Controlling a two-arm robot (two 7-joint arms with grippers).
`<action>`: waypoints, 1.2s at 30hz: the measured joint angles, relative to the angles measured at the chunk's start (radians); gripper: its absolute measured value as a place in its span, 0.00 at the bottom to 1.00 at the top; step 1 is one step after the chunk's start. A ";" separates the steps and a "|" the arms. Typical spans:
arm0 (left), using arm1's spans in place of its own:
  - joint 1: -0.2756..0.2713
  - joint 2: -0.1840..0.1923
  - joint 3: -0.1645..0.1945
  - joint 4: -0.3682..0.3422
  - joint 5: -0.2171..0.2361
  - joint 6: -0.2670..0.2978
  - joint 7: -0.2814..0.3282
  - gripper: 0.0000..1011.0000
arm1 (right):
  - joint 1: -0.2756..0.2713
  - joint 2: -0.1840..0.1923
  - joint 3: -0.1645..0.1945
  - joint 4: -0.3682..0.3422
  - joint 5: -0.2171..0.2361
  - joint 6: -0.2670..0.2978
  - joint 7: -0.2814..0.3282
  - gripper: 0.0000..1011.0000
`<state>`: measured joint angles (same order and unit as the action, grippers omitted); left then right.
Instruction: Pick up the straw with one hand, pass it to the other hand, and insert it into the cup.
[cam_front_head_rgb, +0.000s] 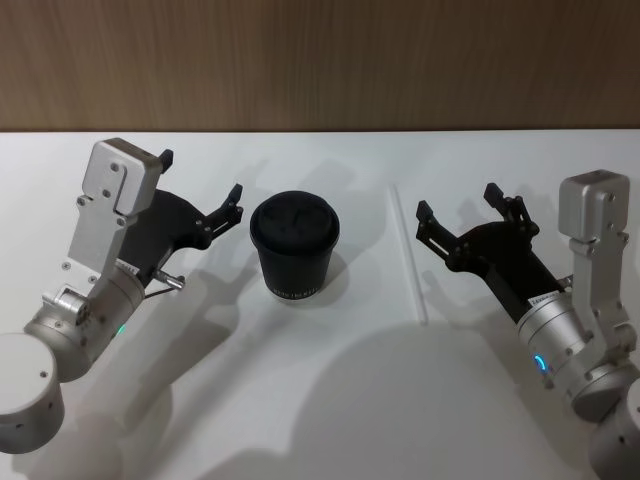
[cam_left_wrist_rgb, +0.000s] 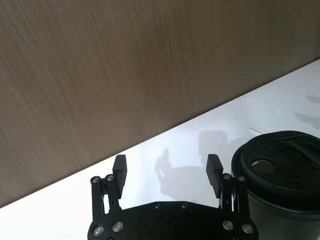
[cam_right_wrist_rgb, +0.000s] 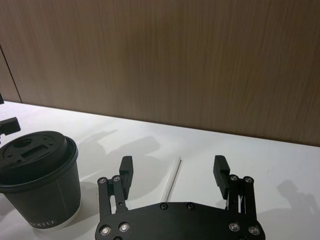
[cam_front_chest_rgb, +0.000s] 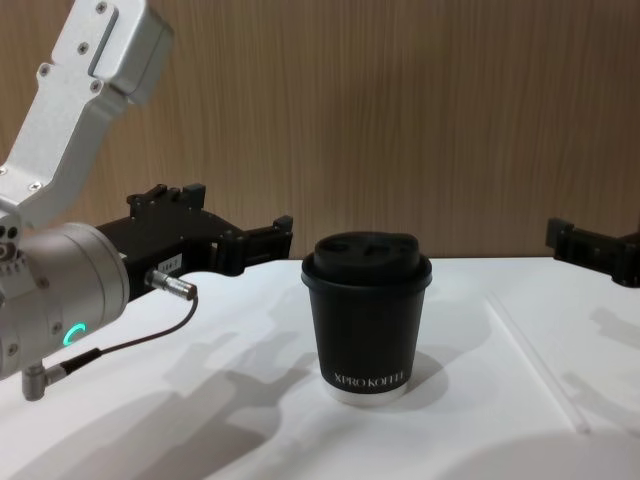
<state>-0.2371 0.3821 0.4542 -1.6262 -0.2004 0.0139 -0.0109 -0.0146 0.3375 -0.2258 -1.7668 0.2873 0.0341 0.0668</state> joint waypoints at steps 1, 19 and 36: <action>0.000 0.000 0.000 0.000 0.000 0.000 0.000 0.99 | 0.000 0.000 0.000 0.000 0.000 0.000 0.000 0.99; 0.000 0.000 0.000 0.000 0.000 0.000 0.000 0.99 | 0.000 0.000 0.000 0.000 0.000 0.000 0.000 0.99; 0.000 0.000 0.000 0.000 0.000 0.000 0.000 0.99 | 0.000 0.000 0.001 0.001 0.000 0.000 0.001 0.99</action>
<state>-0.2371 0.3821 0.4542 -1.6262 -0.2004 0.0139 -0.0109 -0.0142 0.3376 -0.2252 -1.7662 0.2872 0.0340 0.0679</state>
